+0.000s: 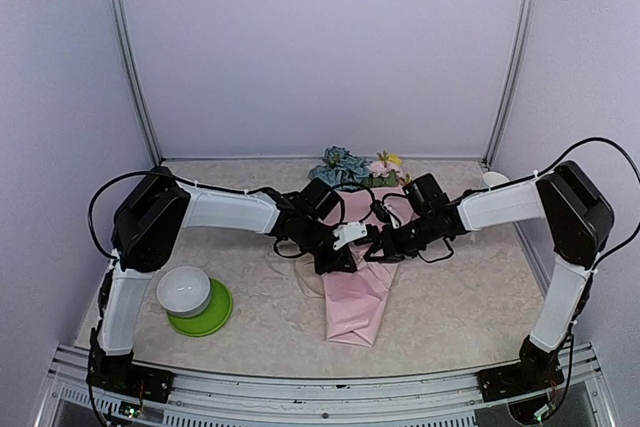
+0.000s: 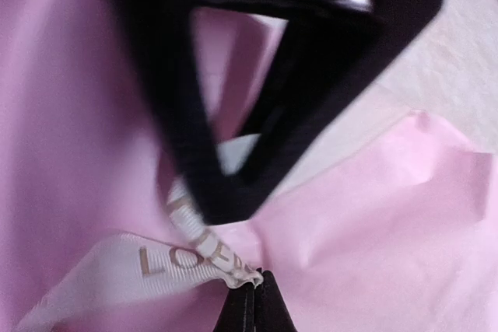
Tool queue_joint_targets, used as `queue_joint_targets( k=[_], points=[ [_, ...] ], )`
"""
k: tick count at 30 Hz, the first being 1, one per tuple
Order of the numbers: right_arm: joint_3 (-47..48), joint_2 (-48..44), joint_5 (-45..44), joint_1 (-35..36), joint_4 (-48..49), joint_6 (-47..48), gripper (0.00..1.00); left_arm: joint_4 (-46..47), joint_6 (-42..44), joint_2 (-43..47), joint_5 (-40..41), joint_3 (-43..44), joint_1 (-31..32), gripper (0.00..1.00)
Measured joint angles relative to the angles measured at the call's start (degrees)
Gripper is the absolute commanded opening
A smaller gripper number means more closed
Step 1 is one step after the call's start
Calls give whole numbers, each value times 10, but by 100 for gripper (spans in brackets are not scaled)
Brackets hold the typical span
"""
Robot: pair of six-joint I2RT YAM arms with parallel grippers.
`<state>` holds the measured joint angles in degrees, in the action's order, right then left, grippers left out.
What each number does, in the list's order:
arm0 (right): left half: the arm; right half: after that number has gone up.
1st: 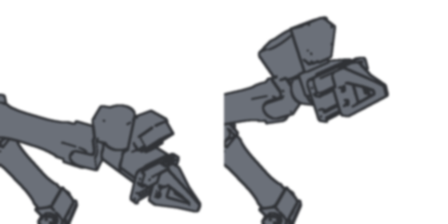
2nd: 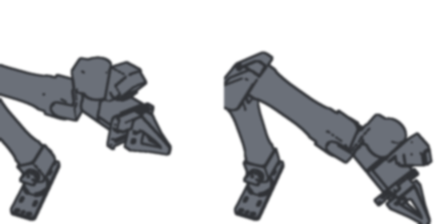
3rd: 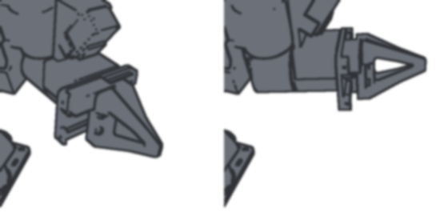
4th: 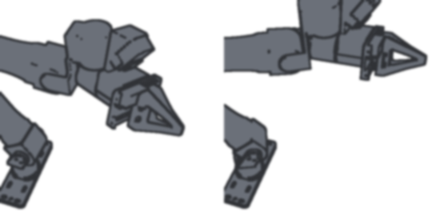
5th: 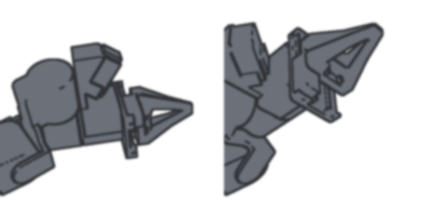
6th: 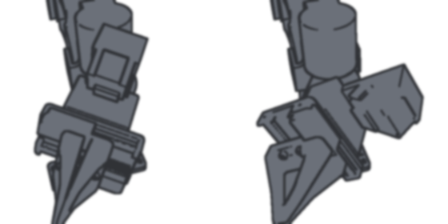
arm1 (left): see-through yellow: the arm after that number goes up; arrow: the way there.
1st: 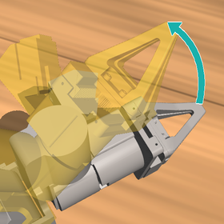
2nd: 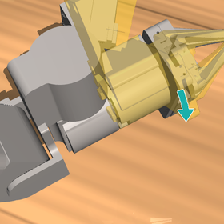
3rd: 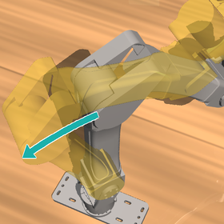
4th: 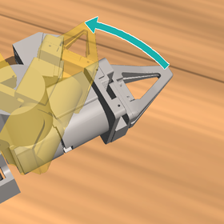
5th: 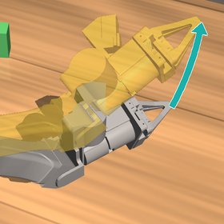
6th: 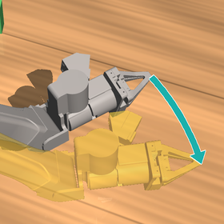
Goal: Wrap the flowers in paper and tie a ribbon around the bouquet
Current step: Cross the ribbon over the folded bouquet.
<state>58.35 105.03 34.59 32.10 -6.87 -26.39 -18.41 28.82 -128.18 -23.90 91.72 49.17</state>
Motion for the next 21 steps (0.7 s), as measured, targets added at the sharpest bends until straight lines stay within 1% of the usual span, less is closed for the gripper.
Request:
queue_joint_targets(
  k=[6, 13, 14, 16, 21],
  points=[
    [-13, -26, 4, 7, -15, 18, 0, -57, 0, 15, -61, 6, 10, 0],
    [-25, -57, 20, 9, -20, 38, 0, -87, 10, 59, -130, 1, 10, 0],
    [-26, -60, 23, 10, -18, 40, 7, -91, 13, 61, -135, 4, 10, 0],
    [-29, -66, 28, 10, -17, 42, 15, -97, 17, 61, -145, 5, 10, 0],
    [-29, -68, 10, 4, -1, 43, 21, -119, 14, 61, -193, 6, 0, 0]
  ],
)
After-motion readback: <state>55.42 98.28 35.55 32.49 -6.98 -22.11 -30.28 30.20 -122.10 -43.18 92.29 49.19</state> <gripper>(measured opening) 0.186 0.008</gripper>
